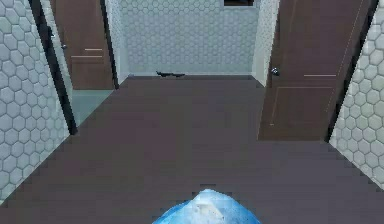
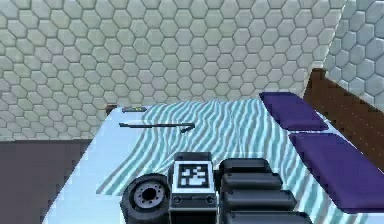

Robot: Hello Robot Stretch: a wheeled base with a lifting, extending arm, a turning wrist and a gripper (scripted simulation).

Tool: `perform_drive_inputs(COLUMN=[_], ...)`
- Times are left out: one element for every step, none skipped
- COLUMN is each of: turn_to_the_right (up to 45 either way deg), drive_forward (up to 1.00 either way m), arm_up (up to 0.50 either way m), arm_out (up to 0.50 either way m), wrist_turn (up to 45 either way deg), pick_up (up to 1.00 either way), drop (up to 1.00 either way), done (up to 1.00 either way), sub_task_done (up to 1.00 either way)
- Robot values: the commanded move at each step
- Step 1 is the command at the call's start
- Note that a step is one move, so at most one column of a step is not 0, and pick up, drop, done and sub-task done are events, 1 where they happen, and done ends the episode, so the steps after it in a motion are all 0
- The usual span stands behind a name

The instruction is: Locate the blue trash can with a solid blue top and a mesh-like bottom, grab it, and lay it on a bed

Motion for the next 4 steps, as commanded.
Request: perform_drive_inputs(turn_to_the_right=[-45.0, -39.0, 0.0, -45.0], drive_forward=[0.00, 0.00, 0.15, 0.00], arm_up=[0.00, 0.00, 0.00, 0.00], arm_out=[0.00, 0.00, 0.00, 0.00], wrist_turn=[0.0, 0.0, 0.0, 0.0], pick_up=[0.00, 0.00, 0.00, 0.00], drop=[0.00, 0.00, 0.00, 0.00], done=[0.00, 0.00, 0.00, 0.00], sub_task_done=[0.00, 0.00, 0.00, 0.00])
